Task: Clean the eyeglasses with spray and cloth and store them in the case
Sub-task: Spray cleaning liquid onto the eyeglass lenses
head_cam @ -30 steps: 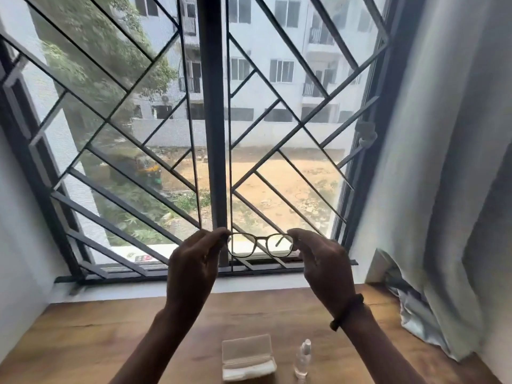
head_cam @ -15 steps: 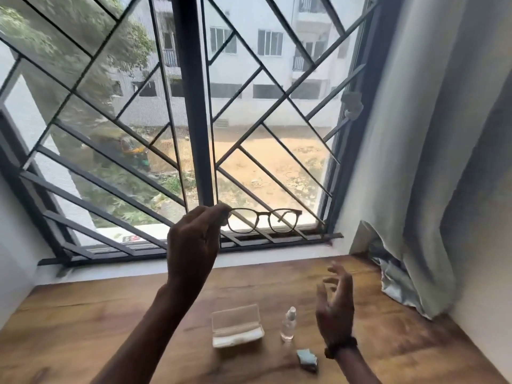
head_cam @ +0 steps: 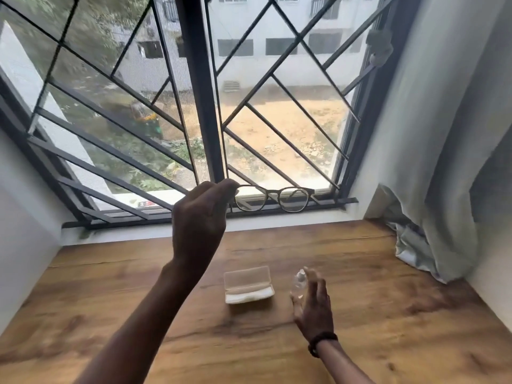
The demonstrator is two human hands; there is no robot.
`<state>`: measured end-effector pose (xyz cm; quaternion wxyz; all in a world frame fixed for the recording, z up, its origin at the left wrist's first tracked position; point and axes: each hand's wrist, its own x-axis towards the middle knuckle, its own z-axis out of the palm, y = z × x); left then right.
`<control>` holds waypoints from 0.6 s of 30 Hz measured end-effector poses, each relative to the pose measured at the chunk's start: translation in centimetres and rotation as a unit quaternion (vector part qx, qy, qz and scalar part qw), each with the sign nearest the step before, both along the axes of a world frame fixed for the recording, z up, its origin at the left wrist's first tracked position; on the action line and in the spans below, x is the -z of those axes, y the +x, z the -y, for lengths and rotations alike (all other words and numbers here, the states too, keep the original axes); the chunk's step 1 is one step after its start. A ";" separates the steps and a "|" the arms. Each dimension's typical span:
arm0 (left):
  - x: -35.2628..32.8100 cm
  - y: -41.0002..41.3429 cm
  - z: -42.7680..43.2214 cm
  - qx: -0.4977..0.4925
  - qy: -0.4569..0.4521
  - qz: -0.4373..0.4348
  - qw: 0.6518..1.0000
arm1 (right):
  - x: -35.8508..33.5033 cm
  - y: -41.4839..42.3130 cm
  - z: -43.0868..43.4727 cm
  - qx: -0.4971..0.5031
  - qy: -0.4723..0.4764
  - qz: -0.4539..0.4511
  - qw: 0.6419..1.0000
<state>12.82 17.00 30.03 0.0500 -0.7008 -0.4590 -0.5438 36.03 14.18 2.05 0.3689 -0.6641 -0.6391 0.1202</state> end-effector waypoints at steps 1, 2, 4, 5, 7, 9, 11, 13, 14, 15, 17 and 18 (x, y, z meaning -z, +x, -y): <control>0.1 -0.1 0.0 -0.003 -0.001 -0.003 1.000 | 0.2 -0.2 -0.1 -0.001 -0.007 0.005 1.000; 0.2 -0.1 0.1 -0.005 -0.003 -0.005 1.000 | 0.4 -0.4 -0.2 0.000 -0.016 0.010 1.000; 0.4 -0.3 0.2 -0.007 -0.006 -0.005 1.000 | 0.6 -0.7 -0.3 0.007 -0.034 0.016 0.999; 0.4 -0.4 0.3 -0.009 -0.005 -0.004 1.000 | 0.7 -0.8 -0.4 0.010 -0.040 0.020 0.999; 0.5 -0.6 0.3 -0.014 -0.006 -0.006 1.000 | 0.8 -1.0 -0.7 0.016 -0.045 0.035 0.998; 0.6 -0.8 0.3 -0.016 -0.007 -0.008 1.000 | 1.0 -1.3 -1.0 0.021 -0.043 0.054 0.997; 0.9 -1.1 0.3 -0.013 -0.013 -0.004 1.000 | 1.3 -1.6 -1.6 0.028 -0.033 0.066 0.997; 1.1 -1.3 0.4 -0.012 -0.017 -0.005 1.000 | 1.6 -1.9 -2.4 0.046 -0.030 0.078 0.995; 1.3 -1.3 0.4 -0.012 -0.019 -0.007 1.000 | 1.6 -2.1 -2.8 0.052 -0.029 0.082 0.995; 1.4 -1.4 0.4 -0.011 -0.022 -0.007 1.000 | 1.5 -2.2 -3.2 0.052 -0.026 0.083 0.995; 1.6 -1.6 0.6 -0.010 -0.027 -0.007 1.000 | 1.0 -2.2 -3.9 0.042 -0.029 0.068 0.996; 1.6 -1.7 0.7 -0.012 -0.028 -0.008 1.000 | 0.6 -2.1 -4.1 0.036 -0.041 0.059 0.997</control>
